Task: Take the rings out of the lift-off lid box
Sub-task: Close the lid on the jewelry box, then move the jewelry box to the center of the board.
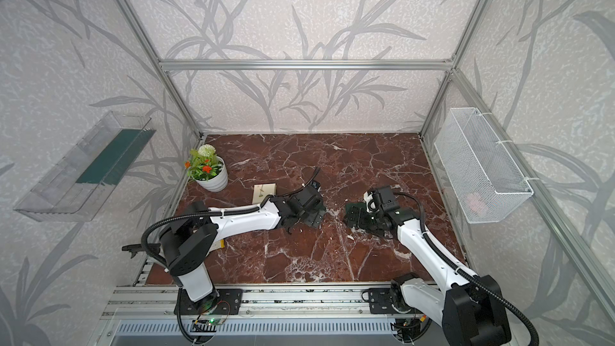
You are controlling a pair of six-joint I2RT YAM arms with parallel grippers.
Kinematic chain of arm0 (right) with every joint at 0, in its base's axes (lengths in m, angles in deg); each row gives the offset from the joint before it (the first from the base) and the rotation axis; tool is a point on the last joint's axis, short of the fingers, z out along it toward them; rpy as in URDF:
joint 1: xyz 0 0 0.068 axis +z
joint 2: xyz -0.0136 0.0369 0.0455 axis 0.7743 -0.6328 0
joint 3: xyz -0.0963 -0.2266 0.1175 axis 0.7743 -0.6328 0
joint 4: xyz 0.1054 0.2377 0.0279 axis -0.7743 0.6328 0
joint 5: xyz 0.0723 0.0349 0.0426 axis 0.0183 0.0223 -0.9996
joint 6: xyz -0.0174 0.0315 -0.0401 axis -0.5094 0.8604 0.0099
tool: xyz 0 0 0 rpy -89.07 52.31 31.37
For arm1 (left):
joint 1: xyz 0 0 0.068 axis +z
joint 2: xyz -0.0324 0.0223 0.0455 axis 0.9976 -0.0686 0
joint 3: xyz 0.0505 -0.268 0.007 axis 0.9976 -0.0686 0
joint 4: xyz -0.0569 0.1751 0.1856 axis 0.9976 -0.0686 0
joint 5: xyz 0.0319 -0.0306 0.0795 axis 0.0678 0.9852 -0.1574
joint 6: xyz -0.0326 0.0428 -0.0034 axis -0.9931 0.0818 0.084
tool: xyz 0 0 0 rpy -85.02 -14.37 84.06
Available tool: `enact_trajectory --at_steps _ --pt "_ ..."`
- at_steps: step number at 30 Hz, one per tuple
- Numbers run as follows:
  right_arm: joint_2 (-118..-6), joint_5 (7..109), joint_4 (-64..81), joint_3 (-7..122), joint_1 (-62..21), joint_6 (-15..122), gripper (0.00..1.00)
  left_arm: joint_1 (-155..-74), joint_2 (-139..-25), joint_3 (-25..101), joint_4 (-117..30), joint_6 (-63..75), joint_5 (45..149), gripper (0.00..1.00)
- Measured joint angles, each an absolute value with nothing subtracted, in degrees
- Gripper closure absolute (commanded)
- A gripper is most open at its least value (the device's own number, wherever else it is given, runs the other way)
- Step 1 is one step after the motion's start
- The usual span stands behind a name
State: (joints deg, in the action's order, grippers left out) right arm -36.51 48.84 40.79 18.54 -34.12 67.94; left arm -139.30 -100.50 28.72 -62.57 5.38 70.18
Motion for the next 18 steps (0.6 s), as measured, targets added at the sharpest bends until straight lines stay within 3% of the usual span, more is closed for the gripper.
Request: enact_trajectory --at_steps 9,18 --pt "-35.61 49.39 41.95 18.54 -34.12 67.53 0.01 -140.13 -102.32 28.61 -61.31 7.13 71.71 0.01" --pt "-34.5 52.99 46.08 19.74 -34.14 66.89 0.01 -140.11 -105.55 30.56 -61.22 7.21 66.77 0.01"
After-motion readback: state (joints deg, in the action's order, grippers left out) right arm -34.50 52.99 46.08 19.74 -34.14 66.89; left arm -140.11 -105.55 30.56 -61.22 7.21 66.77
